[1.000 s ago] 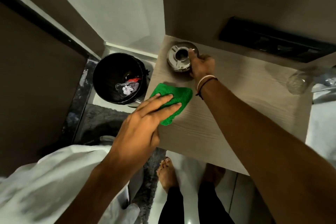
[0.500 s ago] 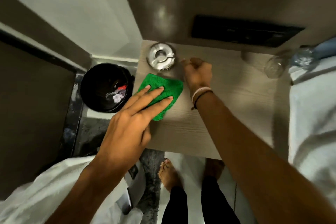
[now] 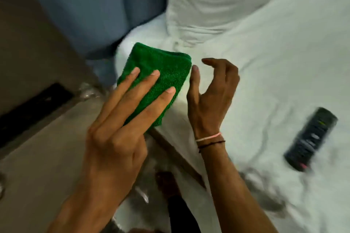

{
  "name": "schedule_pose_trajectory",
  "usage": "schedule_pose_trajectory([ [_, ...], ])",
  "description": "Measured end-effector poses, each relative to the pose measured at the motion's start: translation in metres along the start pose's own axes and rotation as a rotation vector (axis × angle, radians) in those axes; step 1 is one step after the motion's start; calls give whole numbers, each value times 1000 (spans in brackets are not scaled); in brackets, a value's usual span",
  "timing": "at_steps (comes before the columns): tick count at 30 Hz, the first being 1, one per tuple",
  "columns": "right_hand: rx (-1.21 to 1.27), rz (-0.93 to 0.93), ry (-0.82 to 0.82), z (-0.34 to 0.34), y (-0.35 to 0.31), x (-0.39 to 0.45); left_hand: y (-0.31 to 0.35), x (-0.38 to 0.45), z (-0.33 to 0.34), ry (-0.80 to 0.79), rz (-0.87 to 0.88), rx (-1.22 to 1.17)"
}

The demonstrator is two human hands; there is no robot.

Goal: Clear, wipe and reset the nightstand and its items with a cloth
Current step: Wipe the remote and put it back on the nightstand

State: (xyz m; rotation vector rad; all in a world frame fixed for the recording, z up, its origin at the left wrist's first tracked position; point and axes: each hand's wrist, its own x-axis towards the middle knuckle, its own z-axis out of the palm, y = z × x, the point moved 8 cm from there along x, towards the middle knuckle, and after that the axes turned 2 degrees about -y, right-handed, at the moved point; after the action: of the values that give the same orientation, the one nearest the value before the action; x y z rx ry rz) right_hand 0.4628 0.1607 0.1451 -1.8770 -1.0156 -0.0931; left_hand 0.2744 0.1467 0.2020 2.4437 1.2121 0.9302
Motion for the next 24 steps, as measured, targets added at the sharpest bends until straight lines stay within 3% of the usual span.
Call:
schedule_pose_trajectory([
  [4, -345, 276, 108, -98, 109, 35, 82, 32, 74, -103, 195, -104],
  [7, -575, 489, 64, -156, 188, 37, 125, 37, 115, -210, 270, -137],
  [9, -599, 626, 14, -178, 231, 28, 141, 36, 134, -247, 300, -153],
  [12, -518, 691, -37, -182, 267, 8, 147, 34, 152, -262, 318, -161],
  [18, -350, 644, 58, -173, 268, -2, 127, 37, 156, -231, 266, -163],
  [22, -4, 364, 99, -147, 207, 3, 93, 40, 127, -119, 166, -173],
  [24, 374, 355, -26, -106, 176, 3, 64, 39, 103, -38, 49, -147],
])
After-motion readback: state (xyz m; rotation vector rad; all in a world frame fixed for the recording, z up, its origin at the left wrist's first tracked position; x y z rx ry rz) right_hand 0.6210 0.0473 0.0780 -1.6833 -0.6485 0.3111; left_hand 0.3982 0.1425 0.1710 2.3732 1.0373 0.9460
